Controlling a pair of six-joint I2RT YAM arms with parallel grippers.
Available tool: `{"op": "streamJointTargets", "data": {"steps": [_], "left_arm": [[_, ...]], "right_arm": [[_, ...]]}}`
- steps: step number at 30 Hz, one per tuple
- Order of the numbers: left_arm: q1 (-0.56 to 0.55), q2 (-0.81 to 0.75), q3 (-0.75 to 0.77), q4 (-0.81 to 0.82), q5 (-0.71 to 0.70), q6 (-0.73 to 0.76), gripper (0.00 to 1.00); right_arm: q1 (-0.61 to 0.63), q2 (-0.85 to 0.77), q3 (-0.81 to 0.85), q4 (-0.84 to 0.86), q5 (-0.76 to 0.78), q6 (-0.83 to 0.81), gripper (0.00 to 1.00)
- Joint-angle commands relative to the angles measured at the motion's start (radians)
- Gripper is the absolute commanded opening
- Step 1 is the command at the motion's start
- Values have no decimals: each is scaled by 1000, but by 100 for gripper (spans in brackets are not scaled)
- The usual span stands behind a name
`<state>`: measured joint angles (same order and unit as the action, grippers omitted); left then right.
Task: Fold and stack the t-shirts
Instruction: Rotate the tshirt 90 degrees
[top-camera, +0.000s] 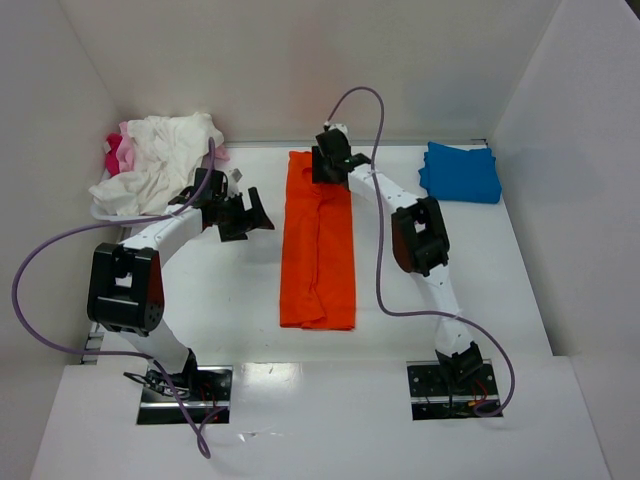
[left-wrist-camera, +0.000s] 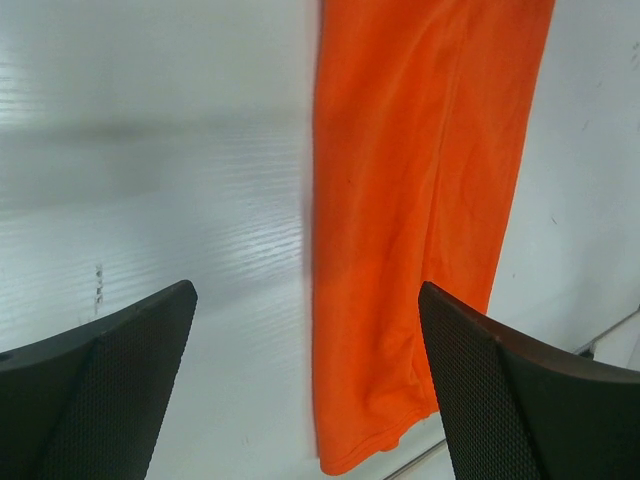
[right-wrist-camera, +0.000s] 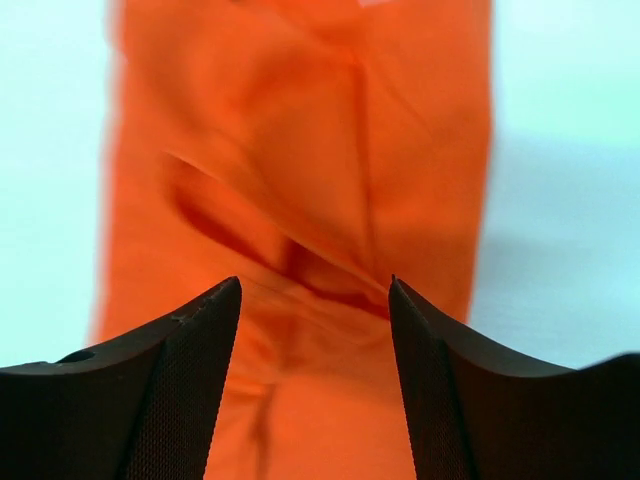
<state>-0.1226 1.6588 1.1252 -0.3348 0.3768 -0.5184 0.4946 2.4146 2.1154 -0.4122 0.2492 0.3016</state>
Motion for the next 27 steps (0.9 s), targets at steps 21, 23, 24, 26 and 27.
{"op": "streamJointTargets", "data": {"steps": [21,23,24,26,27], "left_arm": [[-3,-25,-15,22,65,77,100],[-3,-25,-15,22,65,77,100],[-3,-25,-15,22,65,77,100],[-3,-25,-24,22,65,77,100],[-3,-25,-24,22,65,77,100]], "right_arm": [[74,259,572,-187,-89,-132,54],[75,264,568,-207,-84,-148,54],[75,264,554,-208,-79,-159,53],[75,264,538,-208,-74,-170,53],[75,264,527,-208,-74,-176,53]]}}
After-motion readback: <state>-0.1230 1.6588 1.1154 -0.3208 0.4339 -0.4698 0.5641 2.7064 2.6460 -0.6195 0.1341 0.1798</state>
